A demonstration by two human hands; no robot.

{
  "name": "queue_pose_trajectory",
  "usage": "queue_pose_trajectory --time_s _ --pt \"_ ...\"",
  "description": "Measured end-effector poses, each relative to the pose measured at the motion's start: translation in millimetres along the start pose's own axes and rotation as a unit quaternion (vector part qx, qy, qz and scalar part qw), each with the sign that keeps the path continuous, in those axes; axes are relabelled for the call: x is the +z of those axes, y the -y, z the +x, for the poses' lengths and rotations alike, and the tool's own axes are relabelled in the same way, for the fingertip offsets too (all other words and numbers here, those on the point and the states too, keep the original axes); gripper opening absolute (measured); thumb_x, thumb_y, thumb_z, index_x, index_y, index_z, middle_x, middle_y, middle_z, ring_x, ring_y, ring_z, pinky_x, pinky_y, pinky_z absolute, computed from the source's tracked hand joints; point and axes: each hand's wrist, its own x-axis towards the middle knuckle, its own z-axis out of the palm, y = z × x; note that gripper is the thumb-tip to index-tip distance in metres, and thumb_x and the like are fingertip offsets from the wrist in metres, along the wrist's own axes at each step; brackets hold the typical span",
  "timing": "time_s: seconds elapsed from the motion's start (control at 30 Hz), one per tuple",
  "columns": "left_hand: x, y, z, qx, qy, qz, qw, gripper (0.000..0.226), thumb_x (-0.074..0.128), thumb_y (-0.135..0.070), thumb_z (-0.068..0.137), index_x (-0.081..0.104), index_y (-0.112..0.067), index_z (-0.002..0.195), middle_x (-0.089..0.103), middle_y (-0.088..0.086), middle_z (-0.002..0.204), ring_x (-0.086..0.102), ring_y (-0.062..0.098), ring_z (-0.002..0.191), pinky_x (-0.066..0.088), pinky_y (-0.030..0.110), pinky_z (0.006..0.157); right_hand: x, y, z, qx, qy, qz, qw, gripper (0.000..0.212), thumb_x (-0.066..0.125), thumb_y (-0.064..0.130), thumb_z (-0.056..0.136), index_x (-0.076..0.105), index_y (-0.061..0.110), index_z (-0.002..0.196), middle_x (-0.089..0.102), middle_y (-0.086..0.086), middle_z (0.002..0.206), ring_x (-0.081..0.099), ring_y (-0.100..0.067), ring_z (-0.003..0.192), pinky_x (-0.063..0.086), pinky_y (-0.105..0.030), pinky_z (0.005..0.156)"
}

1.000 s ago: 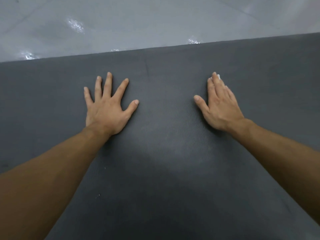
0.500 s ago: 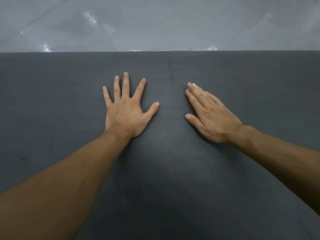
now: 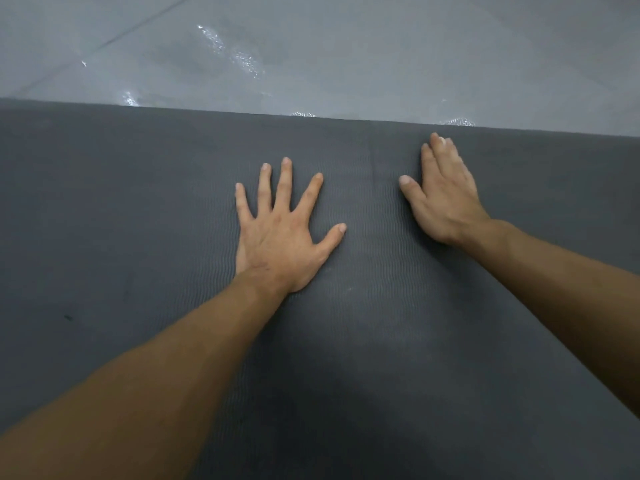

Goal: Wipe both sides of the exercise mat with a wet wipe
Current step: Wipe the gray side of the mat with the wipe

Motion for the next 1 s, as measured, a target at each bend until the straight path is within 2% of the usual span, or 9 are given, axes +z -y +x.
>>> queue_pose_trajectory --time_s 0.17,0.3,0.4,0.5,0.6,0.7,0.77,0.83,1.0 --pt "0.7 -1.2 0.2 -0.003 -0.01 0.003 1.0 0.084 0.008 -0.084 0.091 0.0 -0.041 0.163 -0.009 0.005 0.173 -0.012 0.032 0.159 -0.002 0.065 0.124 -1.3 53.3 22.6 -0.132 0.045 -0.008 0.99 0.073 0.025 0.053 0.109 0.012 0.007 0.165 -0.002 -0.006 0.175 -0.006 -0.019 0.161 -0.003 -0.036 0.129" --pt "0.5 -1.0 0.1 -0.002 -0.006 0.005 1.0 0.084 0.008 -0.084 0.092 0.0 -0.041 0.164 -0.009 0.005 0.173 -0.012 0.032 0.159 -0.001 0.065 0.124 -0.8 49.4 32.0 -0.167 0.014 -0.062 0.984 0.09 0.007 0.066 0.097 0.018 0.007 0.165 0.004 -0.007 0.175 0.003 -0.021 0.161 0.003 -0.038 0.13" --pt "0.0 -0.1 0.5 -0.001 -0.005 0.001 1.0 0.083 0.01 -0.083 0.093 0.0 -0.041 0.163 -0.009 0.005 0.173 -0.012 0.032 0.159 -0.003 0.065 0.124 -5.9 17.6 37.1 -0.126 0.002 -0.073 0.989 0.09 0.009 0.068 0.098 0.016 0.008 0.165 0.003 -0.008 0.175 0.004 -0.021 0.161 0.002 -0.038 0.13" --pt "-0.9 0.9 0.7 0.0 0.0 0.0 1.0 0.083 0.01 -0.083 0.093 0.0 -0.041 0.164 -0.01 0.005 0.173 -0.013 0.031 0.159 -0.004 0.064 0.124 -13.2 -16.8 40.8 -0.064 -0.041 -0.071 0.995 0.088 0.014 0.066 0.1 0.029 0.003 0.159 0.015 -0.016 0.172 0.015 -0.029 0.159 0.011 -0.043 0.129" --pt "-1.3 1.2 0.6 -0.001 0.003 0.002 1.0 0.082 0.01 -0.083 0.093 0.0 -0.041 0.163 -0.011 0.005 0.173 -0.013 0.031 0.158 -0.003 0.065 0.124 -21.6 -49.5 44.1 0.019 -0.061 -0.053 0.997 0.102 0.006 0.075 0.096 0.041 -0.003 0.151 0.026 -0.024 0.165 0.029 -0.038 0.152 0.021 -0.049 0.126" --pt "-1.7 0.7 1.0 -0.001 0.003 0.006 1.0 0.082 0.009 -0.082 0.093 0.0 -0.041 0.163 -0.01 0.005 0.173 -0.013 0.031 0.159 -0.002 0.065 0.124 -29.4 -51.1 41.3 0.048 -0.025 -0.028 0.998 0.096 0.011 0.073 0.095 0.036 0.004 0.157 0.018 -0.022 0.169 0.021 -0.037 0.155 0.015 -0.049 0.128" --pt "-2.3 0.5 1.2 -0.002 0.004 0.011 1.0 0.082 0.008 -0.082 0.093 -0.001 -0.041 0.163 -0.01 0.005 0.173 -0.013 0.032 0.159 -0.001 0.065 0.124 -25.4 -33.2 36.9 0.001 -0.011 -0.024 1.0 0.088 0.012 0.073 0.096 0.026 0.018 0.162 0.012 -0.018 0.171 0.013 -0.033 0.158 0.01 -0.048 0.129" --pt "-2.3 -0.1 1.2 -0.004 0.004 0.015 1.0 0.082 0.008 -0.082 0.093 0.0 -0.041 0.163 -0.009 0.005 0.173 -0.012 0.031 0.159 -0.001 0.065 0.124 -14.9 -9.8 33.1 -0.046 0.006 -0.016 0.999 0.087 0.008 0.077 0.093 0.016 0.028 0.165 0.005 -0.014 0.173 0.003 -0.028 0.16 0.005 -0.047 0.129" --pt "-1.7 -1.5 1.1 -0.006 0.002 0.015 1.0 0.082 0.008 -0.082 0.093 0.0 -0.041 0.163 -0.009 0.004 0.173 -0.012 0.031 0.159 -0.001 0.064 0.124 0.7 15.8 27.0 -0.08 0.013 -0.026 0.996 0.088 0.008 0.077 0.095 0.01 0.026 0.167 -0.005 -0.009 0.174 -0.007 -0.023 0.161 -0.002 -0.041 0.128"
